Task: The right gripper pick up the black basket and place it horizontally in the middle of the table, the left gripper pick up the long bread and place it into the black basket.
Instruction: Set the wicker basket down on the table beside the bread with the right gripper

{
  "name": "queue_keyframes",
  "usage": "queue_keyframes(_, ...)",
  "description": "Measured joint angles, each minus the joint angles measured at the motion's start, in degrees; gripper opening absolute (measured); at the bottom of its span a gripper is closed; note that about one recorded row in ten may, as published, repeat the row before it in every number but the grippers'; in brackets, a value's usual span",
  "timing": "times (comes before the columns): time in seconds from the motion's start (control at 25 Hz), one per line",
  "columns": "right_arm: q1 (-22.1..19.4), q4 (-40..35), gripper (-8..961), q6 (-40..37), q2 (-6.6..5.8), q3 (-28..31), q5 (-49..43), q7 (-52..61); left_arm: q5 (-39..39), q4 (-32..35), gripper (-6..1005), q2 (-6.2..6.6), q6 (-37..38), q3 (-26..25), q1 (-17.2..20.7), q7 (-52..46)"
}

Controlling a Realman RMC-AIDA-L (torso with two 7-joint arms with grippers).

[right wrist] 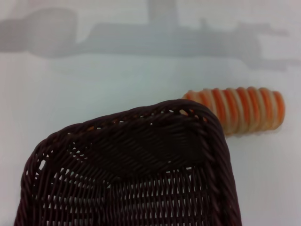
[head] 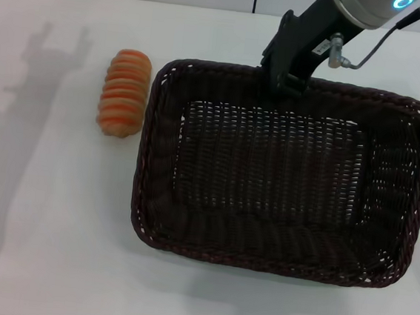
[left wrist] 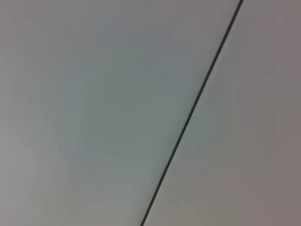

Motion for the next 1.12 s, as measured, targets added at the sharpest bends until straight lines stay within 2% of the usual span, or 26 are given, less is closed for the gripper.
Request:
queue_keyframes(0.32, 0.83, -0.30, 189, -0.39, 0.54, -3.75, -0.07, 2.77, 0.01, 0.19, 702, -0.01, 0.00, 0.35, -0.38, 0.00)
queue_keyframes(0.4, 0.90, -0.22, 205, -0.52, 0.60, -4.59, -0.09, 3.61, 0.01, 2.90, 702, 0.01, 0.01, -0.46, -2.10, 0.04)
queue_keyframes(0.56, 0.89, 0.56, 236, -0.72, 0.70, -5.32, -0.35, 4.81, 0.02, 3.94, 701, 0.04, 0.02, -1.21, -2.67, 0.12)
queue_keyframes(0.6, 0.82, 0.88, 243, -0.79, 0.72, -5.34, -0.50, 5.06, 0.00, 6.68, 701, 0.13, 0.01, -3.41, -4.24, 0.82)
queue_keyframes(0.64, 0.75, 1.32, 251, -0.88, 0.76, -5.34, -0.74, 5.38, 0.00, 6.68, 700, 0.13, 0.01, -3.41, -4.24, 0.82)
queue_keyframes(0.84, 0.64, 2.64, 465, -1.47, 0.86, -5.30, -1.56, 6.83, 0.02, 9.50, 699, 0.23, 0.01, -5.92, -5.88, 1.68)
queue_keyframes(0.92, 0.55, 3.05, 465, -1.64, 0.87, -5.32, -2.14, 7.40, -0.01, 11.72, 699, 0.70, 0.11, -8.02, -7.07, 1.77)
queue_keyframes(1.12, -1.71, 7.60, 465, -4.69, 0.98, -5.06, -7.56, 10.00, 0.00, 11.77, 698, 0.99, 0.41, -8.16, -6.94, 1.76)
